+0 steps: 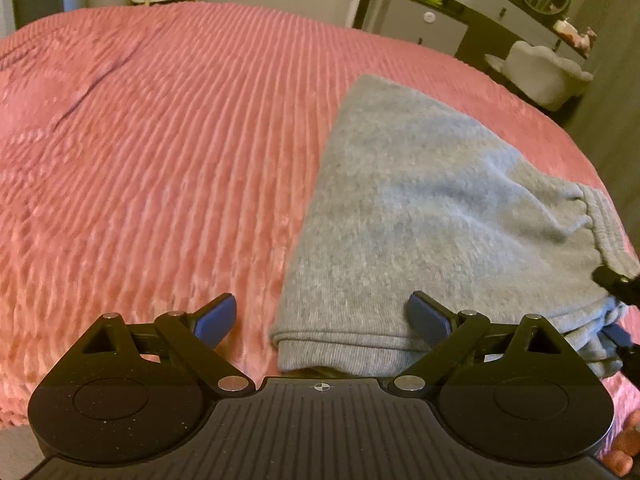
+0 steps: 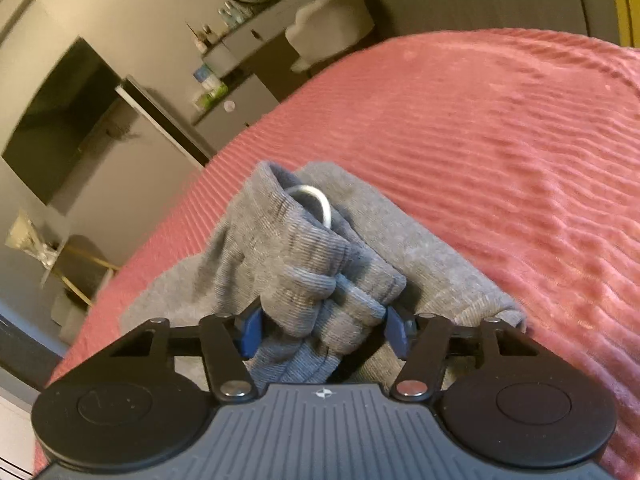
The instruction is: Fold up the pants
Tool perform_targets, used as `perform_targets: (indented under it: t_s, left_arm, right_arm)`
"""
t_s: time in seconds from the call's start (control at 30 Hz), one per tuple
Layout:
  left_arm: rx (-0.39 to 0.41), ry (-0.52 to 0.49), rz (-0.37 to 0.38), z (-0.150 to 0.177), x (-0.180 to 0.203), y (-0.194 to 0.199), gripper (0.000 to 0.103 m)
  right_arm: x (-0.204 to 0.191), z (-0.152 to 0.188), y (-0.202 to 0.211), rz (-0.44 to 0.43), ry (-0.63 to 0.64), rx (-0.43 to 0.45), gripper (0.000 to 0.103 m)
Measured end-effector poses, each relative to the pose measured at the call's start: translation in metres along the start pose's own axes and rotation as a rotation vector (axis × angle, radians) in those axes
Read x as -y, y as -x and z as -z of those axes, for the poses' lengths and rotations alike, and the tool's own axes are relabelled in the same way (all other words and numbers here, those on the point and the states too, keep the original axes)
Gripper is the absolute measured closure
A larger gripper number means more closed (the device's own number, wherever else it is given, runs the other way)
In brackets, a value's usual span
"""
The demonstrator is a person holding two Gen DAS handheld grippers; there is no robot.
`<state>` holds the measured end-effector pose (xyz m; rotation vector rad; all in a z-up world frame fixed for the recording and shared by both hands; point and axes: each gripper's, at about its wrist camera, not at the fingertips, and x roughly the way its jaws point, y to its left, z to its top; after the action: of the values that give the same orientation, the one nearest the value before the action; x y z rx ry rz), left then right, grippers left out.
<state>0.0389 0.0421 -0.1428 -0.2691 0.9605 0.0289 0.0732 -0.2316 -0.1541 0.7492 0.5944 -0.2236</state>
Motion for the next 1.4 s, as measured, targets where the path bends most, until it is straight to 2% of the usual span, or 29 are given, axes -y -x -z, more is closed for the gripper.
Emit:
perform_targets:
  t_s: [0.13, 0.23, 0.3, 0.37, 0.43, 0.63, 0.7, 0.73, 0.8, 0.87, 0.93, 1.0, 1.07, 1.13, 1.17, 1.2, 1.27, 1.33, 1.37, 1.4]
  left_arm:
    - [-0.007, 0.017, 0.002, 0.0, -0.004, 0.0, 0.007]
    - [-0.014, 0.023, 0.007, -0.001, -0.006, 0.0, 0.007]
    - [-0.017, 0.023, 0.012, -0.001, -0.008, -0.002, 0.007]
    - [-0.023, 0.025, 0.014, -0.002, -0.008, -0.003, 0.007]
    - [-0.031, 0.032, 0.011, -0.002, -0.008, -0.004, 0.007]
    - [-0.033, 0.03, 0.026, -0.004, -0.009, -0.004, 0.007]
    - [-0.032, 0.027, 0.029, -0.003, -0.01, -0.005, 0.007]
    - [-0.033, 0.027, 0.03, -0.003, -0.01, -0.005, 0.007]
    - [-0.034, 0.023, 0.026, -0.003, -0.009, -0.006, 0.007]
    - [-0.032, 0.018, 0.021, -0.004, -0.006, -0.007, 0.007]
    - [-0.035, 0.014, 0.016, -0.003, -0.005, -0.008, 0.007]
    - [-0.037, 0.021, 0.02, -0.003, -0.006, -0.007, 0.007]
    - [-0.042, 0.028, 0.031, -0.003, -0.006, -0.007, 0.007]
    - [-0.054, 0.028, 0.063, -0.004, -0.009, -0.007, 0.007]
    - [-0.06, 0.029, 0.082, -0.005, -0.01, -0.008, 0.007]
    - [-0.068, 0.032, 0.095, -0.006, -0.012, -0.009, 0.007]
    - [-0.089, 0.038, 0.128, -0.012, -0.016, -0.01, 0.007]
    - [-0.101, 0.014, 0.163, -0.021, -0.019, -0.013, 0.007]
    - [-0.094, -0.021, 0.175, -0.026, -0.019, -0.014, 0.007]
    - [-0.078, -0.067, 0.181, -0.031, -0.017, -0.015, 0.006]
  right_arm:
    - [-0.019, 0.006, 0.027, -0.023, 0.127, 0.093, 0.048]
    - [-0.016, 0.01, 0.035, -0.037, 0.179, 0.129, 0.048]
    - [0.0, 0.012, 0.026, 0.006, 0.161, 0.106, 0.047]
    - [0.02, 0.013, 0.007, 0.057, 0.12, 0.03, 0.047]
    - [0.021, 0.013, 0.01, 0.035, 0.101, 0.034, 0.046]
    - [0.004, 0.003, 0.035, 0.027, 0.156, 0.062, 0.036]
    - [0.004, 0.001, 0.048, 0.076, 0.195, 0.105, 0.029]
    - [0.004, -0.002, 0.058, 0.1, 0.215, 0.149, 0.029]
    - [0.001, -0.01, 0.07, 0.075, 0.231, 0.201, 0.029]
    - [-0.011, -0.018, 0.075, 0.002, 0.273, 0.22, 0.029]
    - [-0.029, -0.022, 0.063, -0.101, 0.33, 0.185, 0.032]
    - [-0.045, -0.021, 0.039, -0.164, 0.375, 0.118, 0.061]
    - [-0.056, -0.013, 0.012, -0.169, 0.417, 0.047, 0.067]
    - [-0.06, -0.004, -0.014, -0.172, 0.46, -0.038, 0.067]
    - [-0.06, 0.001, -0.021, -0.143, 0.491, -0.059, 0.07]
    - [-0.058, 0.005, -0.025, -0.102, 0.535, -0.049, 0.079]
    - [-0.054, 0.003, -0.016, -0.058, 0.589, -0.008, 0.08]
    - [-0.046, -0.01, 0.008, -0.055, 0.579, 0.068, 0.071]
    - [-0.045, -0.017, 0.02, -0.041, 0.574, 0.123, 0.041]
    - [-0.037, -0.022, 0.032, -0.052, 0.567, 0.171, 0.001]
